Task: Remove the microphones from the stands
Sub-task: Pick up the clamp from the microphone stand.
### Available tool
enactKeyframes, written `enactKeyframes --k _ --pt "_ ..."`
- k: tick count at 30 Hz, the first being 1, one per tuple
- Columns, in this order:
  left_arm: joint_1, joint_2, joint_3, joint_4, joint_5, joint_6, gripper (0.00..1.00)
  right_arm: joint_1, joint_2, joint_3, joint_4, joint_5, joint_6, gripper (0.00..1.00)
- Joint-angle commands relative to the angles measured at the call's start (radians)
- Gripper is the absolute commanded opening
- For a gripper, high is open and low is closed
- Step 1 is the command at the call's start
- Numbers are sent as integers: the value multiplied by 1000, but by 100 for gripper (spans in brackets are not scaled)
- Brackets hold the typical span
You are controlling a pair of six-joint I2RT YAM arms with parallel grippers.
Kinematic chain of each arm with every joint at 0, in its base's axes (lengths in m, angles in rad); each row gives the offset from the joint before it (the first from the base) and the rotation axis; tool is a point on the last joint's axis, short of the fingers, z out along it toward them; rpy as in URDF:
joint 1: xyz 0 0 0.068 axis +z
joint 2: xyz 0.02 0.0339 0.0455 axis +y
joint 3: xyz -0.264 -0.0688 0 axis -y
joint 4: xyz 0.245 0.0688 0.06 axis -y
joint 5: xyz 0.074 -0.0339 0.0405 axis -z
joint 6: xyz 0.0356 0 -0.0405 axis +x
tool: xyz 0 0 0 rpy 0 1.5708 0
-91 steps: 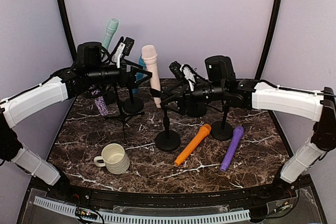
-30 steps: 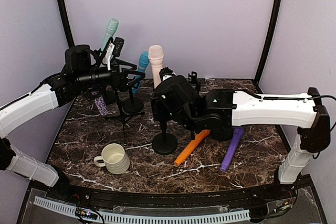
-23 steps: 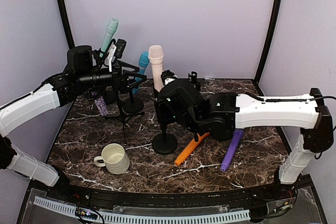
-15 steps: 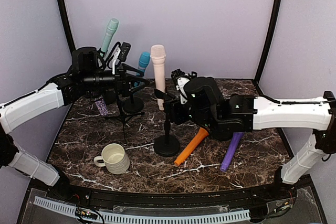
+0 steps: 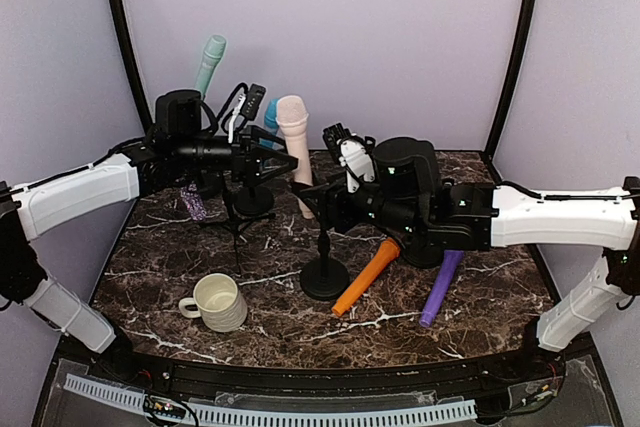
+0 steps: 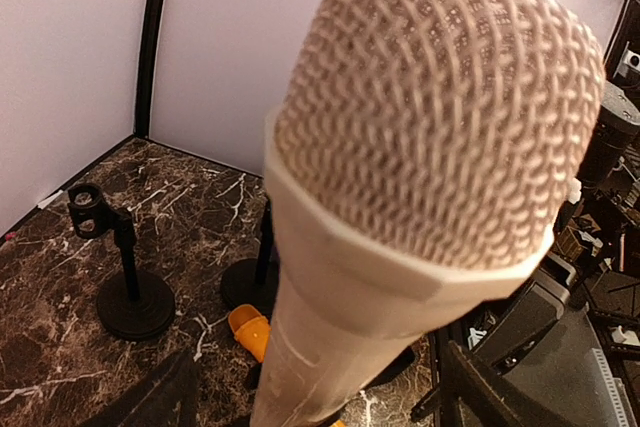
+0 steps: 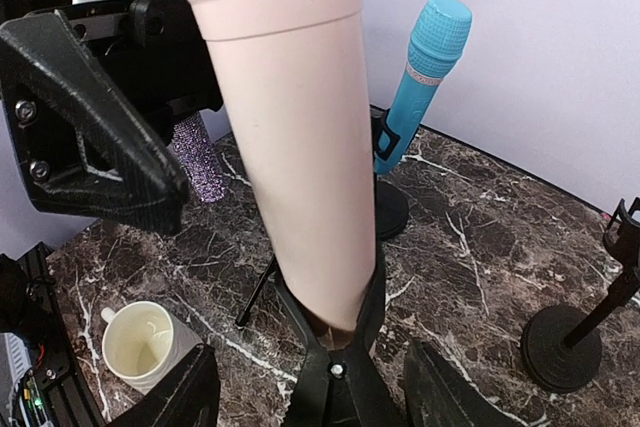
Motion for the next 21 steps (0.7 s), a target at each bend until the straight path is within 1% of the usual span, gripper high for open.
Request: enactKeyframes --k 1,8,9,11,12,13,14,15,16,21 --pt "-19 13 41 78 74 -22 86 -1 -4 -20 62 -26 -15 65" --pt "-36 75 101 81 62 -10 86 -7 -23 -50 57 -13 -2 67" --pt "-38 79 107 76 52 -4 85 -8 -30 -58 59 -12 2 67" --pt "-43 87 119 54 30 21 80 -14 -44 -74 65 -9 8 68" --pt "-44 86 117 44 23 38 74 -16 -51 -83 69 -8 12 68" --pt "-44 80 113 42 9 52 71 -18 -57 -92 72 -7 14 68" --pt "-45 75 103 42 1 58 65 -19 -63 -99 74 -7 15 69" --pt "-45 65 97 43 -13 70 62 -21 -66 -103 75 -8 14 69" --pt "-46 60 85 50 -19 75 57 -22 -68 -104 76 -9 14 70" --pt "-49 28 50 73 -35 104 44 -23 -53 -82 70 -13 3 72"
